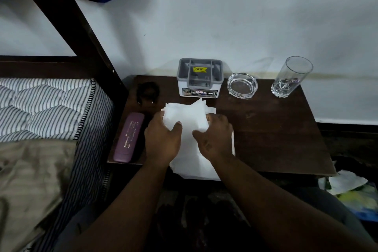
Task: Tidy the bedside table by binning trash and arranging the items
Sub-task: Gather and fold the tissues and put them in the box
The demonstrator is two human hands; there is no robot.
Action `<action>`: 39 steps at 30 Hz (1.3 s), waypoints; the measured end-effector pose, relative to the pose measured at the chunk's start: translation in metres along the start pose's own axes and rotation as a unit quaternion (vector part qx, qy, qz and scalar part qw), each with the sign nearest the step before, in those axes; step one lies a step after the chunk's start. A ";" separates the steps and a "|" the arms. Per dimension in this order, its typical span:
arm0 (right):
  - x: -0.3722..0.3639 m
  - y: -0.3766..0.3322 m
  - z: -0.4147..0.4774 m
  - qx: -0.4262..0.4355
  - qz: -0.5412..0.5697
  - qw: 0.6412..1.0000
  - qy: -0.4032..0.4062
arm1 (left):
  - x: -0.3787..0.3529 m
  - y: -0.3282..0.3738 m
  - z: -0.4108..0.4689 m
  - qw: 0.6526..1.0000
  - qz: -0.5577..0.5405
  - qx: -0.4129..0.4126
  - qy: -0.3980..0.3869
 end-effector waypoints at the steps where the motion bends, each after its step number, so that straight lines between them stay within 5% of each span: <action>1: -0.001 -0.001 -0.001 0.002 0.012 1.000 0.003 | 0.000 0.001 0.000 1.000 0.007 -0.001 -0.001; 8: -0.001 -0.010 -0.003 0.025 0.126 0.991 0.034 | 0.000 0.002 -0.001 1.000 0.024 0.001 0.010; 14: 0.000 -0.008 0.006 -0.096 0.322 0.942 0.003 | 0.000 0.002 0.000 1.000 0.022 -0.002 0.011; 21: -0.001 -0.009 0.008 -0.072 0.314 0.945 -0.048 | -0.001 0.003 0.000 1.000 0.001 0.008 0.002; 29: 0.050 -0.008 0.007 -0.184 0.608 0.764 -0.115 | 0.016 -0.002 0.000 0.982 -0.172 0.055 0.057; 33: 0.067 0.007 -0.003 -0.210 0.653 0.708 -0.172 | 0.013 0.008 -0.017 0.959 -0.264 0.093 -0.047; 39: 0.069 0.009 -0.023 -0.170 0.683 0.664 -0.253 | 0.001 0.023 -0.049 0.941 -0.237 0.156 -0.186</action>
Point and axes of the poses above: each hand's wrist, its own z-axis towards the middle knuckle, its own x-axis out of the back of the hand, y = z × x, the point moved 2 cm from there along z, towards the middle knuckle
